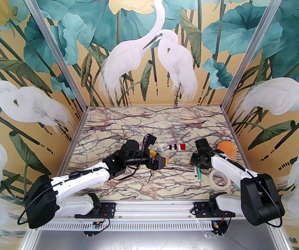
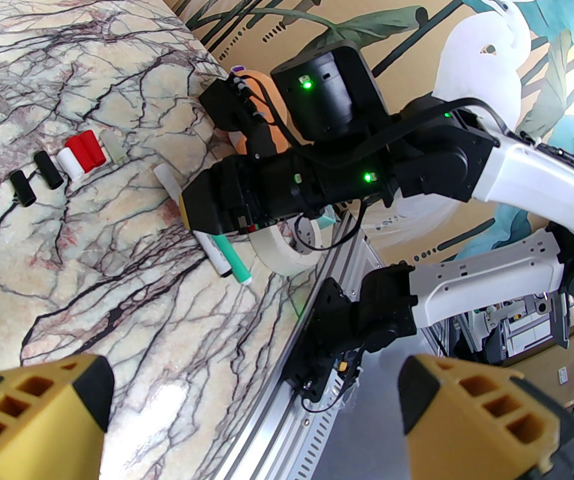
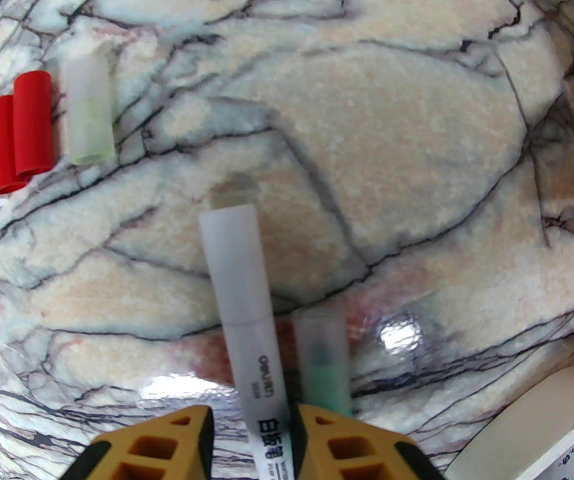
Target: Open the pen caps
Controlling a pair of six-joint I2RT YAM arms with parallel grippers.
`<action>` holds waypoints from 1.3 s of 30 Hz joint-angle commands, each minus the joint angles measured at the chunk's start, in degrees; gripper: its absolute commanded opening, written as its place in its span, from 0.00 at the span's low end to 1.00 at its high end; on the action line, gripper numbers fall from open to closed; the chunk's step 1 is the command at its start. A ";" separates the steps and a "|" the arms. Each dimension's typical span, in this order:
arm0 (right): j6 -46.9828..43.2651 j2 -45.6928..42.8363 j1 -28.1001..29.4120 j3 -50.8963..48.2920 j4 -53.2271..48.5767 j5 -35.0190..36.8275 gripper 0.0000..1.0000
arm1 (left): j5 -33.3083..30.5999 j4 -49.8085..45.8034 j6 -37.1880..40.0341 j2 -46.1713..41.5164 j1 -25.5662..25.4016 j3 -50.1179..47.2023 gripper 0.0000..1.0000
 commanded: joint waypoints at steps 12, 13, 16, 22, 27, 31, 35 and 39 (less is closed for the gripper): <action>0.21 5.23 2.40 3.46 -0.31 2.83 0.28 | 1.52 3.10 -1.25 1.31 -0.16 -1.00 0.99; 0.21 5.66 2.57 3.83 -0.42 3.31 0.28 | 1.38 3.14 -1.39 1.20 -0.11 -1.08 0.99; 0.22 6.16 3.02 4.21 -0.11 3.64 0.24 | 1.13 3.22 -1.67 1.00 -0.06 -1.35 0.99; 0.12 1.07 4.49 3.56 1.56 1.60 0.20 | 0.39 4.83 -3.94 1.38 -0.10 -2.26 0.99; 0.91 -6.46 5.68 1.74 3.86 -2.73 0.20 | -0.13 7.04 -6.31 2.14 -0.10 -2.76 0.99; 2.60 -13.19 6.76 0.48 8.64 -9.28 0.19 | -0.47 8.87 -8.56 3.34 -0.11 -2.92 0.97; 6.29 -17.62 8.06 -0.02 14.36 -14.71 0.19 | 0.03 12.74 -11.26 5.21 -0.01 -3.11 0.95; 10.90 -20.31 9.55 -0.34 20.73 -19.06 0.18 | 0.37 15.77 -13.47 6.52 0.07 -3.11 0.93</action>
